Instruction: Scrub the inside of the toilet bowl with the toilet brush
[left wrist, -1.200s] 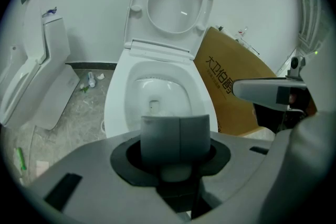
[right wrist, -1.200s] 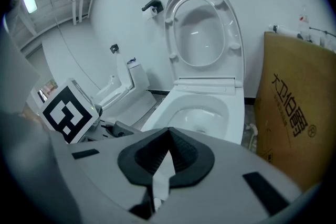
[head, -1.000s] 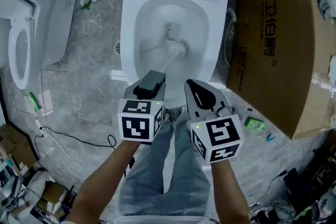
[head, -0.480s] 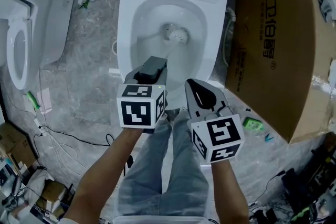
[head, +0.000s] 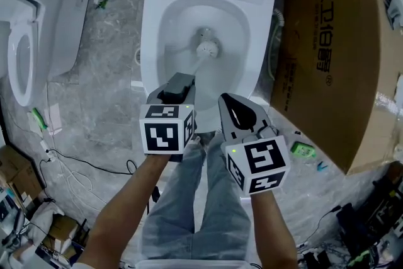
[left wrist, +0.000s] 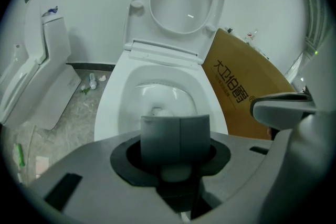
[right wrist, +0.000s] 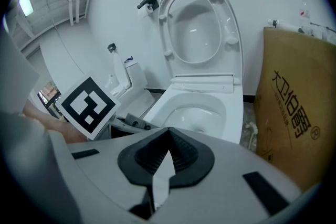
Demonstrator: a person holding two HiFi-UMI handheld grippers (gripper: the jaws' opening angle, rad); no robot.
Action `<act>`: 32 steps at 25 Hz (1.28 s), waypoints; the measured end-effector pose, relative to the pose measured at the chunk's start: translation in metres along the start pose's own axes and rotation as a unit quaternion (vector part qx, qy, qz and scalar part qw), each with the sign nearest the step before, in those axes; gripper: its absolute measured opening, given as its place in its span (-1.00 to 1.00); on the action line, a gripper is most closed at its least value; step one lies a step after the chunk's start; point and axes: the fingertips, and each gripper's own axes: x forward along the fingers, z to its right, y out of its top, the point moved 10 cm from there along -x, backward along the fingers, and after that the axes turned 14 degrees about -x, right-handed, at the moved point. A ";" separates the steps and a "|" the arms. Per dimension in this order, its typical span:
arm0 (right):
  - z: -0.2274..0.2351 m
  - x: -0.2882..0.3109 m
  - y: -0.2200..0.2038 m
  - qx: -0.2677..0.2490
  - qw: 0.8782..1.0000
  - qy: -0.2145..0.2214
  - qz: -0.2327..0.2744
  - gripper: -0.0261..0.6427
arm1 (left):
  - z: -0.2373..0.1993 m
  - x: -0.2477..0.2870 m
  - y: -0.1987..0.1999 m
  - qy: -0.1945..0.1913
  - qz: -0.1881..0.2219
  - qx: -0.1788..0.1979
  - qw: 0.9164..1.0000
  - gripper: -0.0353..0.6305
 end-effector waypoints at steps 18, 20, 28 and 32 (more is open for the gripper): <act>0.002 0.011 0.009 0.004 1.000 0.004 0.011 -0.93 | -0.014 0.042 -0.002 0.027 -0.008 -0.018 0.999 -0.43; 0.002 0.011 0.008 0.005 1.000 0.004 0.009 -0.93 | -0.013 0.046 0.001 0.029 -0.009 -0.018 0.999 -0.43; -0.003 0.010 0.006 0.004 1.000 0.006 0.008 -0.93 | -0.010 0.039 -0.003 0.025 -0.011 -0.009 1.000 -0.43; -0.007 0.003 0.008 0.005 1.000 0.008 0.009 -0.93 | -0.011 0.028 -0.013 0.027 -0.013 -0.011 0.999 -0.43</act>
